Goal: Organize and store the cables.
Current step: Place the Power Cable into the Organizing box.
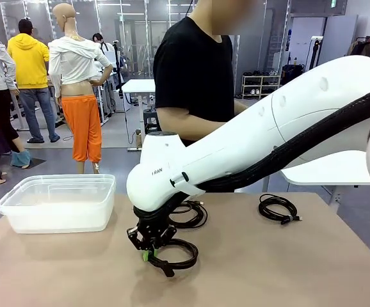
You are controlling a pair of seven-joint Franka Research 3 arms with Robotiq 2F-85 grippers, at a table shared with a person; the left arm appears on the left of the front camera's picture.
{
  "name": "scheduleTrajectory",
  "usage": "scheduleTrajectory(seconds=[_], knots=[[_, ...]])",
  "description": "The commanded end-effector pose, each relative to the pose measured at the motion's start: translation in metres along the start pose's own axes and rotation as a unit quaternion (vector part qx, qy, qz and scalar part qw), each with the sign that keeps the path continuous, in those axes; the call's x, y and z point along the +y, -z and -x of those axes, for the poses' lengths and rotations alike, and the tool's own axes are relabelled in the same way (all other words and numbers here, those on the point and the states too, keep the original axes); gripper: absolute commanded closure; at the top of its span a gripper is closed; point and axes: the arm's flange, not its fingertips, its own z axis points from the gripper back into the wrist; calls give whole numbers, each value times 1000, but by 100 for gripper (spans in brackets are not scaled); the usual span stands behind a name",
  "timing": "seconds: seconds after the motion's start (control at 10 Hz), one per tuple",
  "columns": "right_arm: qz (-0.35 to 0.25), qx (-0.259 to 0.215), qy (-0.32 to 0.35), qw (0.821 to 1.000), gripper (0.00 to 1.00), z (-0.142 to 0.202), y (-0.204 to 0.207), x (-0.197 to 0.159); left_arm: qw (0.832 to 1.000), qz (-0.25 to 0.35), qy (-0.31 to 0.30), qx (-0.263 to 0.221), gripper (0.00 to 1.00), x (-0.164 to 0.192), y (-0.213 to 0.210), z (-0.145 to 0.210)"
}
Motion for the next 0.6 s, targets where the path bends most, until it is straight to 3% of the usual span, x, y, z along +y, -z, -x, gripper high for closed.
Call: scheduleTrajectory(seconds=[0.0,0.1,0.2,0.3,0.5], knots=[[-12,-14,-6,1000,96,-3,-2,3,1000,4,2,-6,0,0,-1,0],[-20,-19,2,1000,51,-3,-3,2,1000,4,2,-6,0,0,-1,0],[-27,-20,4,999,29,-2,-4,1,1000,4,2,-6,0,0,-1,0],[-27,-20,5,999,0,0,-6,-1,1000,4,2,-6,0,0,-1,0],[-18,-23,6,1000,0,3,-10,-6,1000,4,2,-6,0,0,-1,0]])
